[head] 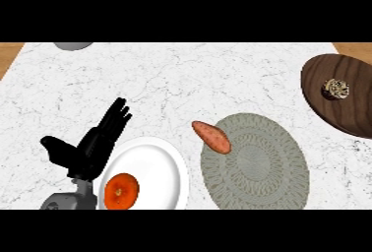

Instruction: Pick the cupcake from the placemat and place it in the bowl

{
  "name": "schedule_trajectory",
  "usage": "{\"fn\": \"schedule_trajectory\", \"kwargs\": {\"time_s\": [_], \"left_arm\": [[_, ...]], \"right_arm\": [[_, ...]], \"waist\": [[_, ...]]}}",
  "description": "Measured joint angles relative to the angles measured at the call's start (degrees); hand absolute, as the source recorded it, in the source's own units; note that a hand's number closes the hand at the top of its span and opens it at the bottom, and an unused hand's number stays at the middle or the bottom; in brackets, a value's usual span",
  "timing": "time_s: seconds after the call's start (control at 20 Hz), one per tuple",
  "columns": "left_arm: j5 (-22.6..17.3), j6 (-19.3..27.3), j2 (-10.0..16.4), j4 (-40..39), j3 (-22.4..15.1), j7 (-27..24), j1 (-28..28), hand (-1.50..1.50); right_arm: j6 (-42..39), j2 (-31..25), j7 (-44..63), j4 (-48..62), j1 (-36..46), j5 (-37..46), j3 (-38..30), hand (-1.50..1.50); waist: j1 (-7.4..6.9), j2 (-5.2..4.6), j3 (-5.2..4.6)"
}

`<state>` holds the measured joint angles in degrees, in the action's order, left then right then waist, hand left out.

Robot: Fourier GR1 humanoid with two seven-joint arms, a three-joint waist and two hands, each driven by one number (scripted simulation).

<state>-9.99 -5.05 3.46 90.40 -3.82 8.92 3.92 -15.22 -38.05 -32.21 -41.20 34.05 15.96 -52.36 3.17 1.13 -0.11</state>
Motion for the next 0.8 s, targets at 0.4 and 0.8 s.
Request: {"fn": "schedule_trajectory", "kwargs": {"time_s": [0.4, 0.8], "left_arm": [[0.22, 0.77, 0.3, 1.77, 0.64, -0.27, -2.91, 0.0], [-0.16, 1.19, 0.85, 3.37, 1.56, 0.46, -3.76, 0.0]], "right_arm": [[-12.7, 5.48, -4.71, -16.2, -20.41, -8.87, -5.84, 1.5], [-17.73, 17.59, -6.86, -32.43, -46.01, -15.22, -8.16, 1.5]], "waist": [[2.86, 0.61, -0.17], [4.44, 0.35, -0.12]]}}
